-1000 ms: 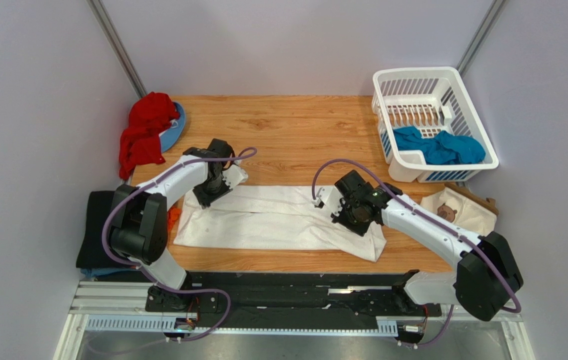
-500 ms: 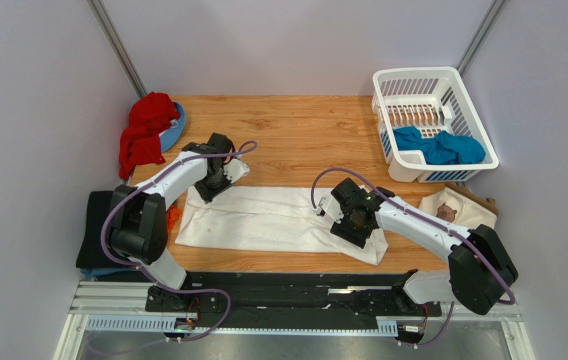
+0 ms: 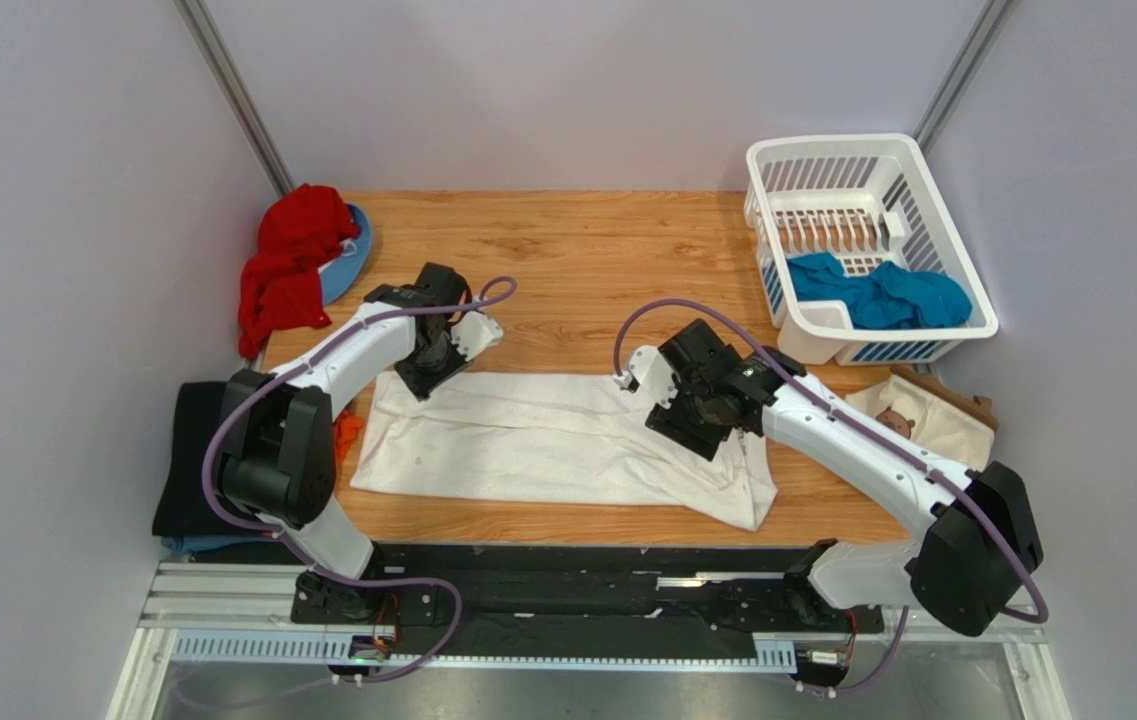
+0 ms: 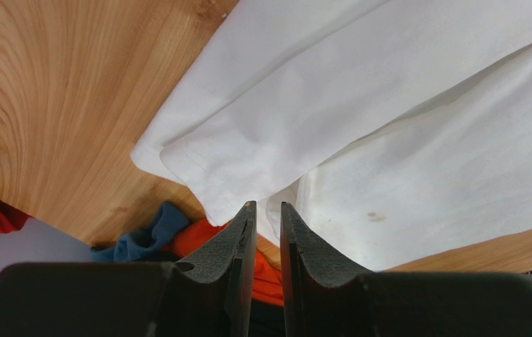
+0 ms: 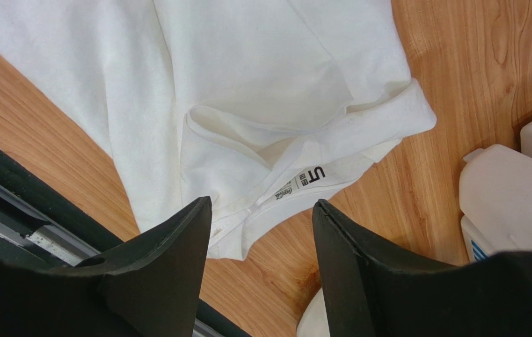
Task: Fold and stack the t-shirts
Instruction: Fold the tshirt
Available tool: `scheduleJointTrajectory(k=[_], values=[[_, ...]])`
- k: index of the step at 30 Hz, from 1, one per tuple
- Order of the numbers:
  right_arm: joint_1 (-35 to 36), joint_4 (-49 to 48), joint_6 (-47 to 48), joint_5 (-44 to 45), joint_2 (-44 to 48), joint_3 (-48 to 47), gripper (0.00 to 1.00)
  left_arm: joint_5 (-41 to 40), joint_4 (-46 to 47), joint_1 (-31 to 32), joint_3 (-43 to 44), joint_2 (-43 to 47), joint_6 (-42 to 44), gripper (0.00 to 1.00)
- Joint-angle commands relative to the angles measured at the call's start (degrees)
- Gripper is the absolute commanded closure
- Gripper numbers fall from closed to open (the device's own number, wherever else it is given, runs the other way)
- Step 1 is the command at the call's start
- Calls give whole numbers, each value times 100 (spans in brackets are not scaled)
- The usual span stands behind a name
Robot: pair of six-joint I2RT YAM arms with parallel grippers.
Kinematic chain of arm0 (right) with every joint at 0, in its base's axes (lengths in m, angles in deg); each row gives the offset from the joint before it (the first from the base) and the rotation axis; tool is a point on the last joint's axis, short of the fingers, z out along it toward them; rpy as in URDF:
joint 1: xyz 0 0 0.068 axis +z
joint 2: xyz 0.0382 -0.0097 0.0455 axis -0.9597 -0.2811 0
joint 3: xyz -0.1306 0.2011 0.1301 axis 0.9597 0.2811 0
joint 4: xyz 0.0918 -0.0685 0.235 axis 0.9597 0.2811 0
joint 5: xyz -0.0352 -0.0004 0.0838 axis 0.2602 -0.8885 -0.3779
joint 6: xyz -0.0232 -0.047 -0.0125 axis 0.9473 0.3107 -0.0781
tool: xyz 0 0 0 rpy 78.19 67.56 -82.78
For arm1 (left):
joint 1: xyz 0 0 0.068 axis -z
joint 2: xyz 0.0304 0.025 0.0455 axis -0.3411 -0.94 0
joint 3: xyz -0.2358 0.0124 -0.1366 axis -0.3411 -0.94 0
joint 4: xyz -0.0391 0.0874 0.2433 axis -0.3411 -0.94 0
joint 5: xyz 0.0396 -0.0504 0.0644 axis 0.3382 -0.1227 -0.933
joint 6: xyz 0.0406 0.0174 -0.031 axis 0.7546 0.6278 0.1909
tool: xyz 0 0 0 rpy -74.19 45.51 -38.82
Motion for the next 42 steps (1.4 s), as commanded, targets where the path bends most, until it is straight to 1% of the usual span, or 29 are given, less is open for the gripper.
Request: scheduleJointTrajectory(k=[1, 7, 12, 20, 36, 39, 42], values=[[25, -527, -143, 211, -216, -82, 41, 143, 406, 15, 219, -85, 23, 73], [-151, -1195, -195, 132, -444, 6, 43, 55, 758, 15, 140, -279, 67, 74], [-283, -1459, -152, 97, -716, -56, 44, -24, 890, 15, 69, -349, 76, 75], [-459, -1671, -73, -44, -1042, -74, 48, -77, 961, 15, 52, -393, 102, 75], [-758, -1820, 121, -70, -1253, 102, 54, -147, 1057, 15, -63, -446, 164, 76], [-766, -1829, 121, -97, -1271, 120, 57, -147, 1066, 15, -63, -446, 155, 76], [-767, -1812, 112, -97, -1288, 111, 65, -156, 1066, 15, -72, -455, 173, 77]])
